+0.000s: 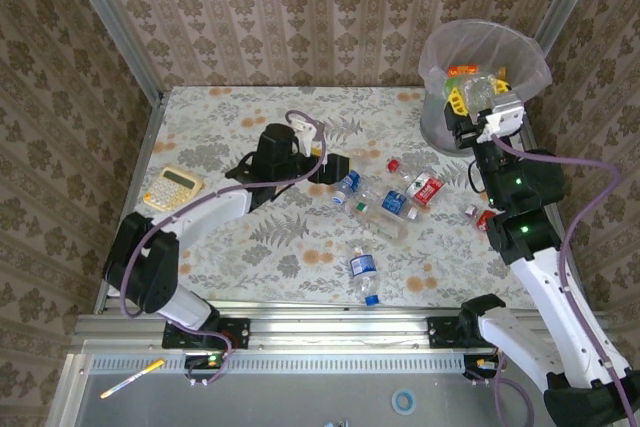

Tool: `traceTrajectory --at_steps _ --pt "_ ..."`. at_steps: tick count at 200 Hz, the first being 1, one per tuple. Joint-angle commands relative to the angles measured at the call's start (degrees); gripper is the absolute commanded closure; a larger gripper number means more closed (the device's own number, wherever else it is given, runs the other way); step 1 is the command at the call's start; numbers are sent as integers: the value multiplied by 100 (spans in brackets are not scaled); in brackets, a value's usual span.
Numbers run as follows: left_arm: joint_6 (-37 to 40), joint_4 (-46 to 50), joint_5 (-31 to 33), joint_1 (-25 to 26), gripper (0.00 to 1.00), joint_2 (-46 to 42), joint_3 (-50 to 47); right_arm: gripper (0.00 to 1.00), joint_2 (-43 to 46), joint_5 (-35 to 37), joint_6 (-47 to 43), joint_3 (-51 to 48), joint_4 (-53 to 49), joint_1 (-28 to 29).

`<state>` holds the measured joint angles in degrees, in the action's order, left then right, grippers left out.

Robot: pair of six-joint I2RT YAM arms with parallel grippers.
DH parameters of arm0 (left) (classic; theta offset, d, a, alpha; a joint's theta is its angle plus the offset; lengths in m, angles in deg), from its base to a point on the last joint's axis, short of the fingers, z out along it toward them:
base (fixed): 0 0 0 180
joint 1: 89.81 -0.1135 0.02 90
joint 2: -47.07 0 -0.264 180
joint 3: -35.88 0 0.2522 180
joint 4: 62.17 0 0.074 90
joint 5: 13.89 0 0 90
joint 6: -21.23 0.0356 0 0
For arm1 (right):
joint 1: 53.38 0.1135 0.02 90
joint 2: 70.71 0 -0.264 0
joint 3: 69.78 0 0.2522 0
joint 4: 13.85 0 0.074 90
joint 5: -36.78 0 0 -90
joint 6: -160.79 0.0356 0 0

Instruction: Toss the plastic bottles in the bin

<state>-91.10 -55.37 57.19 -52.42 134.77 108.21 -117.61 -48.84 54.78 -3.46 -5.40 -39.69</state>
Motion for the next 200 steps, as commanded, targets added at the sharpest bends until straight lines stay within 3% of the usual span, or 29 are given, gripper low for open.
traceTrajectory --at_steps 1,70,103,122,138,151,163,200 --pt "-165 -225 -108 -46 0 160 -12 77 -25 186 -884 -126 1089 55" --pt "-203 -433 -296 -195 0 438 54 75 -338 10 -1747 86 1548 100" --pt "-219 -460 -375 -273 0 494 54 73 -736 338 -1740 432 1099 -52" --pt "-218 -451 -424 -328 0 531 72 61 -1700 652 -933 1963 -1135 -683" --pt "-222 -363 -477 -379 0 579 132 28 -2807 1120 -194 3717 -3106 -1017" --pt "-183 -259 -539 -399 0 583 194 18 -3530 1560 179 4861 -4339 -1018" --pt "-125 -139 -543 -399 0 550 225 1 -3740 1651 336 5135 -4616 -1048" --pt "-74 175 -535 -423 0 503 233 0 -3173 1328 458 4502 -4274 -1053"
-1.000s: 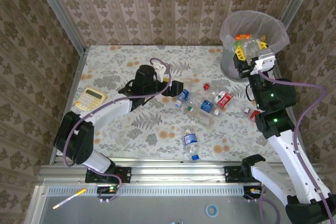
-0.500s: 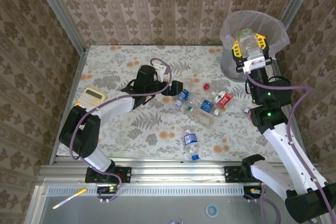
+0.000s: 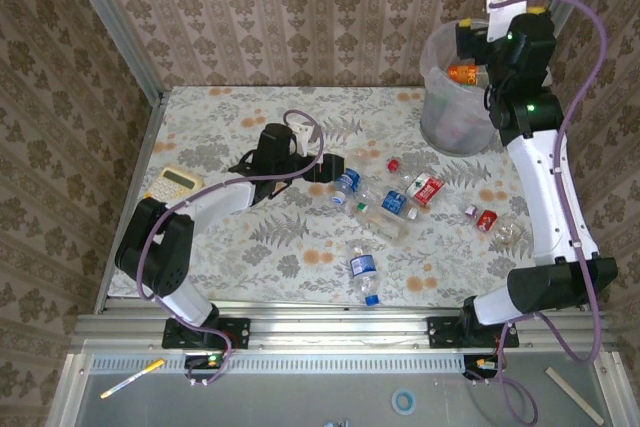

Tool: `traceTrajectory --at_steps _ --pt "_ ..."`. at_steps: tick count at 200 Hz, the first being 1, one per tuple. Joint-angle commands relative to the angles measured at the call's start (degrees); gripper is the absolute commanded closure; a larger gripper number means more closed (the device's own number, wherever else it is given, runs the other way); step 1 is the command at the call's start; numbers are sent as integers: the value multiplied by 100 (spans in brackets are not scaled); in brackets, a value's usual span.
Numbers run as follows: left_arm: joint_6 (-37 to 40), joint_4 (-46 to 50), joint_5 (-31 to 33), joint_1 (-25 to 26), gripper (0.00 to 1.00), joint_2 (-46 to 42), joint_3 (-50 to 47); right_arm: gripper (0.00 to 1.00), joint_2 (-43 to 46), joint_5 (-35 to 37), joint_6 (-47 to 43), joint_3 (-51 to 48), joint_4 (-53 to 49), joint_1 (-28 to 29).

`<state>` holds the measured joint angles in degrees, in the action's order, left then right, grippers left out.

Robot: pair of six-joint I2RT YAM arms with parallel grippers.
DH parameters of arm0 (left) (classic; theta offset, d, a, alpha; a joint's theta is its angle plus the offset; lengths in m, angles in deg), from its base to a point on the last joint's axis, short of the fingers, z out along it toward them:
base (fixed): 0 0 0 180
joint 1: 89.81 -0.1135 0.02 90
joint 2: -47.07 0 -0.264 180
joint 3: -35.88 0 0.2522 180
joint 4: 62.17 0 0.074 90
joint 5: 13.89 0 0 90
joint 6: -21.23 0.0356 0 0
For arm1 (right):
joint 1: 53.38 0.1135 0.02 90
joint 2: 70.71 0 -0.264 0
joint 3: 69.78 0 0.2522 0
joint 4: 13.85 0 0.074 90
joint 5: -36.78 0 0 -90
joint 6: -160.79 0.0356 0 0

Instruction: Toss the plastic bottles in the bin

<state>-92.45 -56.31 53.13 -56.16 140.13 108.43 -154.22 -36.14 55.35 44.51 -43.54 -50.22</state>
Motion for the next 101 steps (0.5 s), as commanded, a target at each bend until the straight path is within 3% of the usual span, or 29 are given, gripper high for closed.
traceTrajectory --at_steps 1,73,101 --pt "59 266 -128 -50 0 -28 212 0 517 49 406 -310 -444 1" --pt "117 1132 84 -71 0 276 530 0 1473 -521 746 -823 -1155 -8" --pt "326 1827 379 -1 1 484 847 0 1766 -1131 1145 -1012 -1529 -8"
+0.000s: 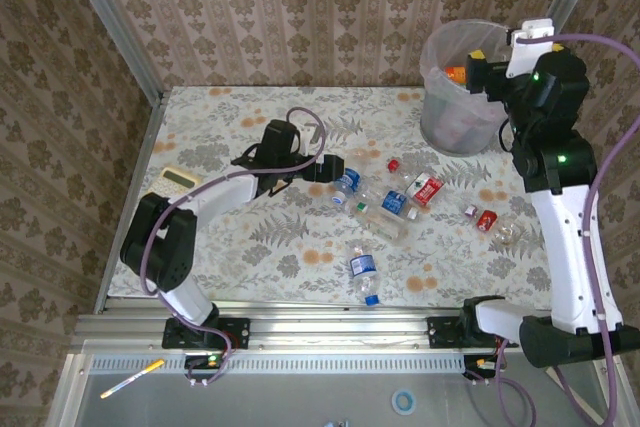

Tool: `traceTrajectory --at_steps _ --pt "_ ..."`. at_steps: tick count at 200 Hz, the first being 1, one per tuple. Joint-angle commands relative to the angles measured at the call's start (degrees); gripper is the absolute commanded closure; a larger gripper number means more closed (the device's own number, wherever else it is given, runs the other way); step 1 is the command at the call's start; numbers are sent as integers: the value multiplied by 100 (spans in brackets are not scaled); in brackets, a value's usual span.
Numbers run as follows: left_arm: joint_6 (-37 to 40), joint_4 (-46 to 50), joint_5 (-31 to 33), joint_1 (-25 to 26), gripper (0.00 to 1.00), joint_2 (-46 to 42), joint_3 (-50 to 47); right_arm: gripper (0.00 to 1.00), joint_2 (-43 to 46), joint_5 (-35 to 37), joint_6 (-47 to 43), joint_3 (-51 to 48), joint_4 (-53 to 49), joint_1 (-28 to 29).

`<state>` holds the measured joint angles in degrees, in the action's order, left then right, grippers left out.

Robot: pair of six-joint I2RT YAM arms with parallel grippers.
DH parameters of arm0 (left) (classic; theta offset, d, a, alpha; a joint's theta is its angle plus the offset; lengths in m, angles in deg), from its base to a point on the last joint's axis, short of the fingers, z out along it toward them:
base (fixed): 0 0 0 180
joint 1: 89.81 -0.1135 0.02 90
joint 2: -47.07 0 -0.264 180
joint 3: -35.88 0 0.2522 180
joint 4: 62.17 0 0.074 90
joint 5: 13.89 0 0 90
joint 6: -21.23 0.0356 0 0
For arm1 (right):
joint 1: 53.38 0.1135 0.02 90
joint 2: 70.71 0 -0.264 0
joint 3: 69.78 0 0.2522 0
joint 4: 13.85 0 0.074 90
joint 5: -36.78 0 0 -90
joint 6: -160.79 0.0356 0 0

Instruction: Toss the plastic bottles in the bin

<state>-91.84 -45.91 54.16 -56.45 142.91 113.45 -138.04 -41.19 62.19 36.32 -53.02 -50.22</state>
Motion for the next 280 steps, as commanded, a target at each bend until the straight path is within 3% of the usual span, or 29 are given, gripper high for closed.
traceTrajectory --at_steps 1,73,169,244,280 --pt "279 809 283 28 1 216 357 0 158 -651 485 -195 -628 -8" --pt "793 2208 734 354 6 951 1292 0 462 -2315 1804 -720 -1351 -8" --pt "1104 3237 1496 577 13 2064 2791 0 935 -2878 2331 -2059 -1109 0" --pt "1401 3960 2176 675 21 2815 3533 0 1057 -2970 2356 -2488 -1037 1" --pt "1485 3895 2163 669 32 2971 3679 0 1081 -3004 2402 -2652 -947 1"
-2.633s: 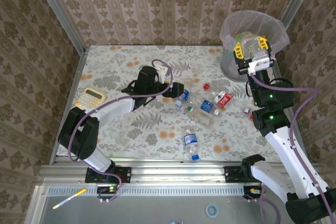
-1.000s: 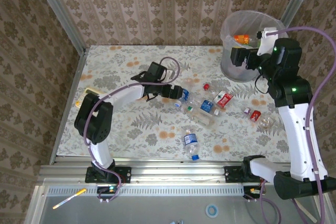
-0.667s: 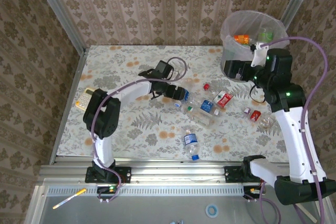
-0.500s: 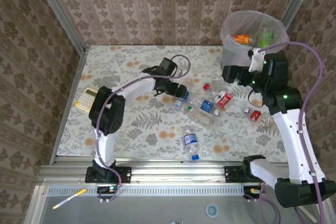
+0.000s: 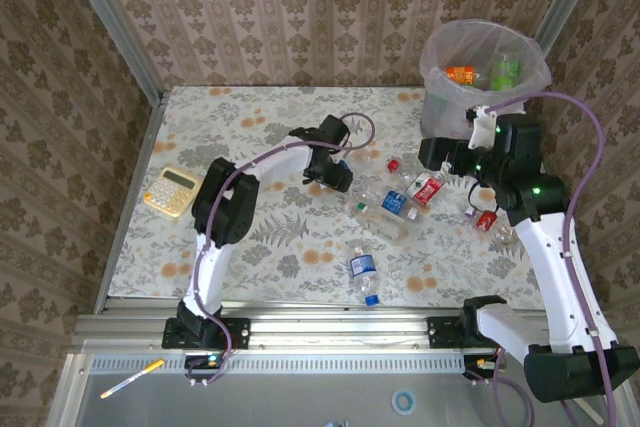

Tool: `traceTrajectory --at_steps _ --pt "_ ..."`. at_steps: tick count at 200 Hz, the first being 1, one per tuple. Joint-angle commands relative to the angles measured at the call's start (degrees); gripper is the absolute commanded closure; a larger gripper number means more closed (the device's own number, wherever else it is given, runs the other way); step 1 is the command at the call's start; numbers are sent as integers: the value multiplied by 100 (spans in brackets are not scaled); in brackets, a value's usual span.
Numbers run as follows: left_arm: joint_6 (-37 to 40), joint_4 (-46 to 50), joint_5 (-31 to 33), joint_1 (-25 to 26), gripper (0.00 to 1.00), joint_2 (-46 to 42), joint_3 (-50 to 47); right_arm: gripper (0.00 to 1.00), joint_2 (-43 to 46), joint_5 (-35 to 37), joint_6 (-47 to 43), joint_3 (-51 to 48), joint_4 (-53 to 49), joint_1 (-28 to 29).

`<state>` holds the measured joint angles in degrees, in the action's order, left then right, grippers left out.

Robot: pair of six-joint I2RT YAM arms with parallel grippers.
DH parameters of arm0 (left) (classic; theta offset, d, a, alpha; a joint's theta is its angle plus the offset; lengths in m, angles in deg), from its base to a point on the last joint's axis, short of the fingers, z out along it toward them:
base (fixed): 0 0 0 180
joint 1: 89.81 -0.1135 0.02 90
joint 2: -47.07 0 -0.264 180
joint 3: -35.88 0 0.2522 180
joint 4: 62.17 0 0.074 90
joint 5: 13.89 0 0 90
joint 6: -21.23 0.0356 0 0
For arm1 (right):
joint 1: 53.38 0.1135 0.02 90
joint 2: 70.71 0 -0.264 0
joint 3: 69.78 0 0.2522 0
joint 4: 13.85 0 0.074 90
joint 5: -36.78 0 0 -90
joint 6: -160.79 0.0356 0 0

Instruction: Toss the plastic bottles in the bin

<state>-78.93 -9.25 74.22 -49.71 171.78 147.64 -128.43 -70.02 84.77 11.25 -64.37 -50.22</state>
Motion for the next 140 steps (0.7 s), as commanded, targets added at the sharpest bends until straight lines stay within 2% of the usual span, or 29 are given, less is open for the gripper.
traceTrajectory --at_steps 1,46,140 --pt "196 227 146 -3 32 86 267 0 119 -126 142 -149 191 1" --pt "303 -116 -294 -37 51 35 115 0 151 -118 133 -348 201 1" --pt "294 -1384 -706 -151 60 -932 -1234 0 105 -156 209 -636 406 -8"
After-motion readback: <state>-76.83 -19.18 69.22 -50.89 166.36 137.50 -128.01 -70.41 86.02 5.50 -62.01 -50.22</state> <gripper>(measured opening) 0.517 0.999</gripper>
